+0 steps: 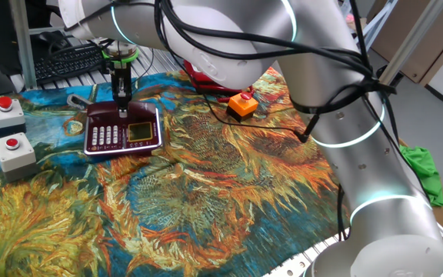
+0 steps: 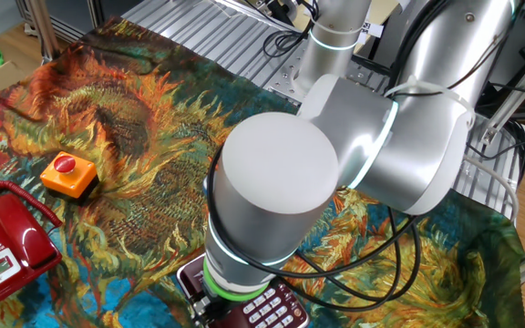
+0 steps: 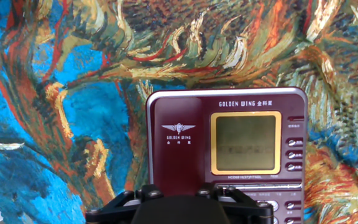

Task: Place the handset of the telephone on the corresponding phone cradle

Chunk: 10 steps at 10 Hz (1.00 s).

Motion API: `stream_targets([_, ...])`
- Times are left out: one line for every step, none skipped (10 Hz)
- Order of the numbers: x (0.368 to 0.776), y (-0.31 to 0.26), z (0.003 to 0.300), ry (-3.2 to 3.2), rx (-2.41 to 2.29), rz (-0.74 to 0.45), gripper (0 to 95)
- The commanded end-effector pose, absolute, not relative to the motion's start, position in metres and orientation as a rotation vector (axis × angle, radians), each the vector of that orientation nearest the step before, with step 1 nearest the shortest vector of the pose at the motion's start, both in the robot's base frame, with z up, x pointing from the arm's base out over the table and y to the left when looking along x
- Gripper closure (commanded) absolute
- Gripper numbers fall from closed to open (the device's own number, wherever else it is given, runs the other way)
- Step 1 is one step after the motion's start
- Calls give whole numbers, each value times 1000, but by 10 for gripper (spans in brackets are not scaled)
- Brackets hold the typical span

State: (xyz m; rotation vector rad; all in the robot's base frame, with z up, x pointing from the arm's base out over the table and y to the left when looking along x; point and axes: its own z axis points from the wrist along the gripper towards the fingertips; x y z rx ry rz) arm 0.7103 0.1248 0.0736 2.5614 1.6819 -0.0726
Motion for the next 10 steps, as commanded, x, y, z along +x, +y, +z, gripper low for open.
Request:
stream_targets([711,125,73,1676,2563,-76,380])
stream_targets([711,125,73,1677,2561,-78,380])
stream_targets([711,125,73,1686,2556,-82,380])
stream_targets([711,125,73,1691,2554,-82,380])
stream_targets([711,125,74,1753,2519,-86,380])
stream_targets([711,125,75,1857,2456,-85,380])
stream_targets([711,125,78,1968,2382,-97,380])
stream_targets([712,124,82,2040,2337,-102,380])
stream_targets([712,123,92,2135,2301,-82,380])
stream_targets([710,122,98,2211,2263,-48,380])
